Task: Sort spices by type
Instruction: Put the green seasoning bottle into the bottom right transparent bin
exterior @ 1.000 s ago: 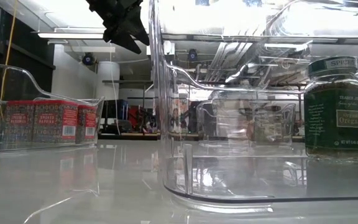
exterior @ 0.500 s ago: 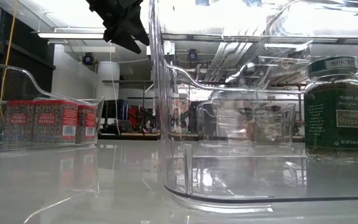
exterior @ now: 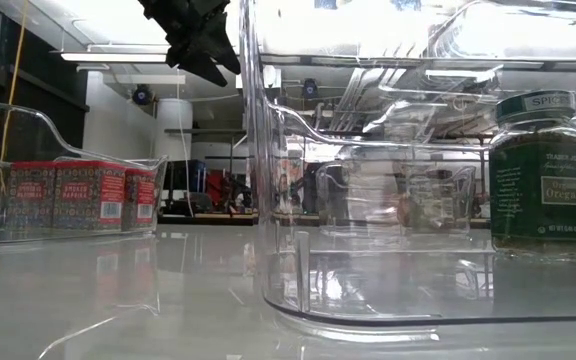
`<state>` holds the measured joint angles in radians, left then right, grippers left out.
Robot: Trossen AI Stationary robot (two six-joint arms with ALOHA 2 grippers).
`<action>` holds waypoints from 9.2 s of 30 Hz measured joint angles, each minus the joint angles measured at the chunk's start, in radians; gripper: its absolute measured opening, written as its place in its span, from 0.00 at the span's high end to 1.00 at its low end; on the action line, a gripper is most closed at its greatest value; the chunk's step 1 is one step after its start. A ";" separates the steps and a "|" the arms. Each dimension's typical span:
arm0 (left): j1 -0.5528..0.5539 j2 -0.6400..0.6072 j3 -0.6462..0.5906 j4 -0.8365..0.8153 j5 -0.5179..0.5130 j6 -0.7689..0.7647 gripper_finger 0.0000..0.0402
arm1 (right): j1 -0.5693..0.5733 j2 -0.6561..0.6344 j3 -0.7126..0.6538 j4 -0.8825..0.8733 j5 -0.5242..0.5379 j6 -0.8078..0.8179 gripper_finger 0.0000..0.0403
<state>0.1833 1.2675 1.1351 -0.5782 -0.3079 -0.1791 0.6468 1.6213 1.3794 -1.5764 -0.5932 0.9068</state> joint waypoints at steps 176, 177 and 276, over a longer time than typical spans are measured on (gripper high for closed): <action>0.802 0.146 0.000 -0.260 0.286 -0.026 0.59 | -0.847 -0.188 -0.036 0.760 0.592 -0.312 0.34; 0.777 0.113 0.000 -0.248 0.295 -0.027 0.59 | -0.847 -0.218 -0.036 0.749 0.619 -0.312 0.34; -0.421 0.561 0.612 -0.491 0.246 0.059 0.43 | -0.209 -0.143 -0.035 0.859 0.795 -0.076 0.34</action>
<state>-0.2380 1.8289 1.7474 -1.0688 -0.0623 -0.1202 0.4381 1.4783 1.3440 -0.7178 0.2020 0.8307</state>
